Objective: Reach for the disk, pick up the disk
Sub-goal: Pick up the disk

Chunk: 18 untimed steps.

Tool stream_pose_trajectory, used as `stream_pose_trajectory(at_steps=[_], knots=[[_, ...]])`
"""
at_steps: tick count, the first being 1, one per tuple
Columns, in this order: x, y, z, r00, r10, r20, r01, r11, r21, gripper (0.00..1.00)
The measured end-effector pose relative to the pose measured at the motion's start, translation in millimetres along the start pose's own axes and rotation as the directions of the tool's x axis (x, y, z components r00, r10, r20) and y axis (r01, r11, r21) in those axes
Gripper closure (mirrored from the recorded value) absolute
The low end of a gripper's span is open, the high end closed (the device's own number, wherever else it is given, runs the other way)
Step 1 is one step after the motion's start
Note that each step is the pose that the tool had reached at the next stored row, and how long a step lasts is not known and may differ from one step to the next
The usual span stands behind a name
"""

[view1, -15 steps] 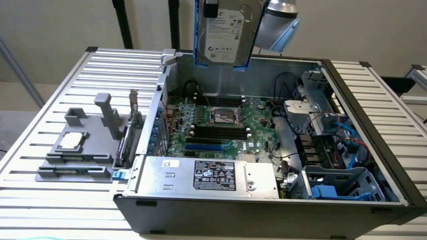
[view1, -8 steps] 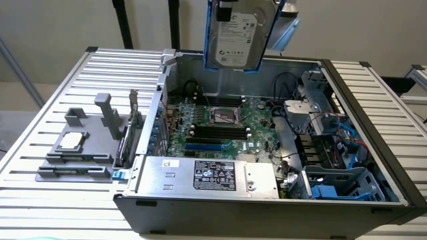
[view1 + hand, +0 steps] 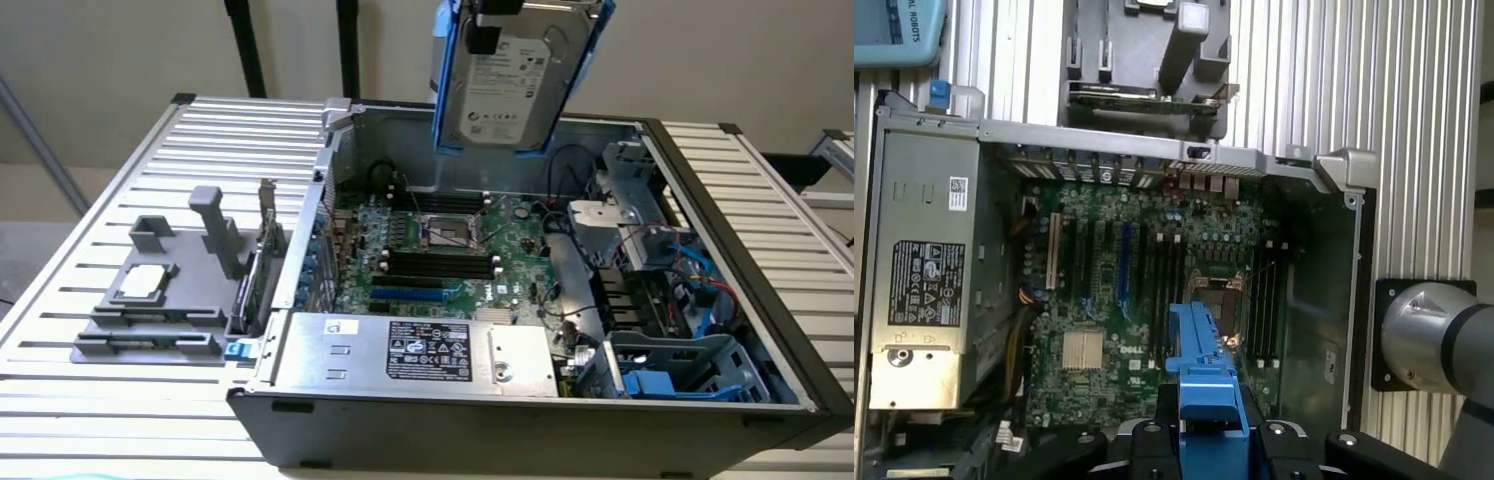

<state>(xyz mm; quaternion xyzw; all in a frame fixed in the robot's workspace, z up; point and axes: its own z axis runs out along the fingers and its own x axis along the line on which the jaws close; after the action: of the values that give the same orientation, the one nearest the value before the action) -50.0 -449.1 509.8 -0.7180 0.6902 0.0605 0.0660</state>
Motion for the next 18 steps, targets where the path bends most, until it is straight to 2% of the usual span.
stream_pose_trajectory(at_steps=[6,18], knots=[[14.9,-11.3,-2.6,1.0000,0.000,0.0000,0.000,1.0000,0.0000,0.67],[40.9,-28.5,-7.1,1.0000,0.000,0.0000,0.000,1.0000,0.0000,0.67]])
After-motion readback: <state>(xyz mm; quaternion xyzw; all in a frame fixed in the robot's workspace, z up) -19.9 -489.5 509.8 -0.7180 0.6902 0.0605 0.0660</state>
